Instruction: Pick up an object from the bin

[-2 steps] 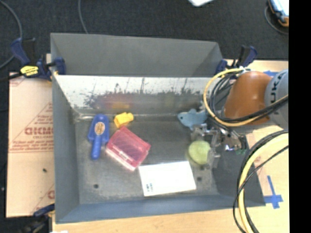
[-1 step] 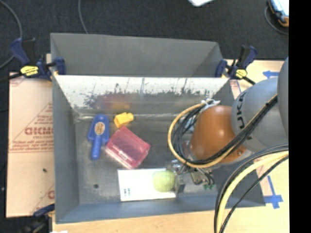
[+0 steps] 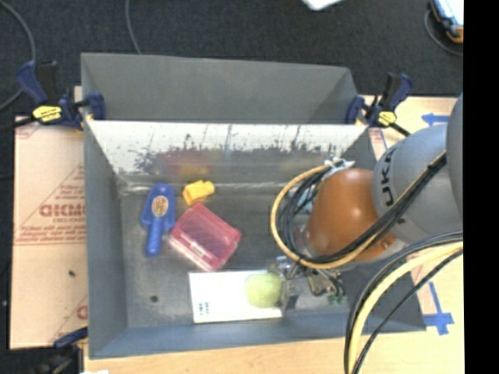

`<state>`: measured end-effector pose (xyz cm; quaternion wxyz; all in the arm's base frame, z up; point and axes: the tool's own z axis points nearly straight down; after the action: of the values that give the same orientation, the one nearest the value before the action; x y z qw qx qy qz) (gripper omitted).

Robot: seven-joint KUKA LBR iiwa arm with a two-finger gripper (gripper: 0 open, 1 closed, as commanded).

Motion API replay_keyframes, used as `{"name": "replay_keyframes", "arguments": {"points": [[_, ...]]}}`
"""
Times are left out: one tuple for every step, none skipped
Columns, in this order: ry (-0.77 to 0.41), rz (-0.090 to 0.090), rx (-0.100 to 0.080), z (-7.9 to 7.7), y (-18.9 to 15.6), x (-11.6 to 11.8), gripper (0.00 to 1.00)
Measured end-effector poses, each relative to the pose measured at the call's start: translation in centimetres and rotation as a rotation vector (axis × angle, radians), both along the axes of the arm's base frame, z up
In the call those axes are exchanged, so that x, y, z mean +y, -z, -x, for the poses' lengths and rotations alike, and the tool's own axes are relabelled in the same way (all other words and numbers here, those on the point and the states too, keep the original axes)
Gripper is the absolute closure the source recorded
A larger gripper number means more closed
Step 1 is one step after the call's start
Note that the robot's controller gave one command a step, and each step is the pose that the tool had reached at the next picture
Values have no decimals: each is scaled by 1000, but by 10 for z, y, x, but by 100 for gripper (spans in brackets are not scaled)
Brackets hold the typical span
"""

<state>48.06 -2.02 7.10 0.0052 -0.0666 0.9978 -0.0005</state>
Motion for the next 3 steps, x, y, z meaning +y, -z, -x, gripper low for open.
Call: {"name": "replay_keyframes", "arguments": {"points": [[0,0,7,2,-6,0,100],[-1,0,12,3,-28,0,100],[-1,1,3,1,-48,-1,100]]}}
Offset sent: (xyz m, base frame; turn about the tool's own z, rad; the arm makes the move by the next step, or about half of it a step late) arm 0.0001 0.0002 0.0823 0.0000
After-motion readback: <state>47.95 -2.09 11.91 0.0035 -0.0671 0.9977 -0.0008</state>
